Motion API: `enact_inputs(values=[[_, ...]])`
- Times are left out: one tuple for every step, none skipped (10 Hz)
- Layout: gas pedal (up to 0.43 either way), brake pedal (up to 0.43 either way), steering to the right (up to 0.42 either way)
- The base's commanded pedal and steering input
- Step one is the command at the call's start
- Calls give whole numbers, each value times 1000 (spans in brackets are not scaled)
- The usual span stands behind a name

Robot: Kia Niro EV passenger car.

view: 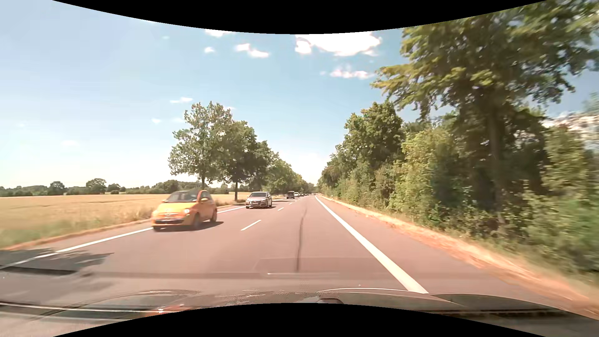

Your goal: Follow the waypoints while adhering to traffic rules and regulations

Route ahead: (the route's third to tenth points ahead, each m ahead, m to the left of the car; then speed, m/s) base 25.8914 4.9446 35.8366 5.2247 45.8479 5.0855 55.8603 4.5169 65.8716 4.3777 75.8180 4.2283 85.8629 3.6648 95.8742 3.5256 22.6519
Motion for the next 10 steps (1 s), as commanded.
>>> enact_inputs(values=[[441,0,1],[441,0,1],[441,0,1],[441,0,1],[441,0,1],[441,0,1],[441,0,1],[441,0,2],[441,0,1],[441,0,1]])
